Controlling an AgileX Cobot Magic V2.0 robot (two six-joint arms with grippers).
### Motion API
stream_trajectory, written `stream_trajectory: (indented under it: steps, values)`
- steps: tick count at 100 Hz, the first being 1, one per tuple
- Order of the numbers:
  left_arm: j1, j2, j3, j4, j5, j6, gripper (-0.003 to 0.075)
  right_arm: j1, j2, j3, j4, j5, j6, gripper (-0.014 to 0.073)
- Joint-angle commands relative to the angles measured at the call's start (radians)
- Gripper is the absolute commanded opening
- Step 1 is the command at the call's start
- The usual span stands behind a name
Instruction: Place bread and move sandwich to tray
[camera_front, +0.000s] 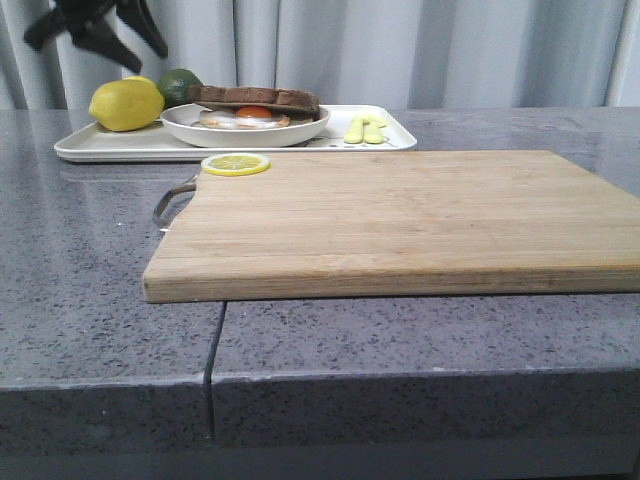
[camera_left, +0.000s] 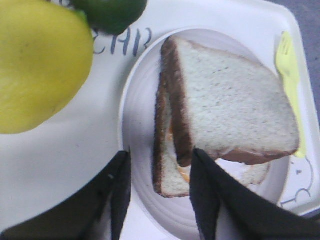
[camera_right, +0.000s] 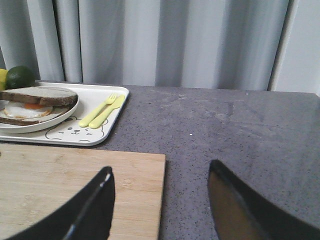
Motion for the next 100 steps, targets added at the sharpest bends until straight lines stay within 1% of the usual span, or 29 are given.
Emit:
stream_trajectory:
  steps: [1, 9, 30, 41, 59, 67, 81, 92, 100]
  values:
    - [0.002, -0.093, -0.092, -0.026, 0.021, -0.010, 0.0264, -0.008, 0.001, -0.026, 0.004, -0.075, 0.001, 0.0427]
    - [0.002, -0.123, -0.122, -0.005, 0.046, -0.010, 0.0264, -0.008, 0.001, -0.026, 0.004, -0.075, 0.001, 0.0427]
    - [0.002, -0.221, -0.123, 0.018, 0.096, -0.011, 0.0262, -0.008, 0.001, -0.026, 0.004, -0.075, 0.001, 0.0427]
    - [0.002, -0.274, -0.116, 0.027, 0.096, -0.011, 0.0262, -0.008, 0.001, -0.026, 0.004, -0.075, 0.001, 0.0427]
    - [-0.015, -0.383, -0.113, 0.085, 0.096, -0.011, 0.0262, -0.008, 0.001, -0.026, 0.004, -0.074, 0.001, 0.0427]
    - [-0.026, -0.442, -0.087, 0.103, 0.096, 0.003, 0.0262, -0.008, 0.001, -0.026, 0.004, -0.074, 0.001, 0.0427]
    - [-0.076, -0.577, 0.036, 0.208, 0.096, 0.035, 0.0262, -0.008, 0.001, -0.026, 0.005, -0.073, 0.001, 0.0427]
    - [-0.144, -0.704, 0.194, 0.336, 0.093, 0.073, 0.0262, -0.008, 0.001, -0.026, 0.005, -0.073, 0.001, 0.0427]
    - [-0.189, -0.794, 0.325, 0.386, 0.054, 0.077, 0.0262, -0.008, 0.001, -0.026, 0.005, -0.073, 0.001, 0.0427]
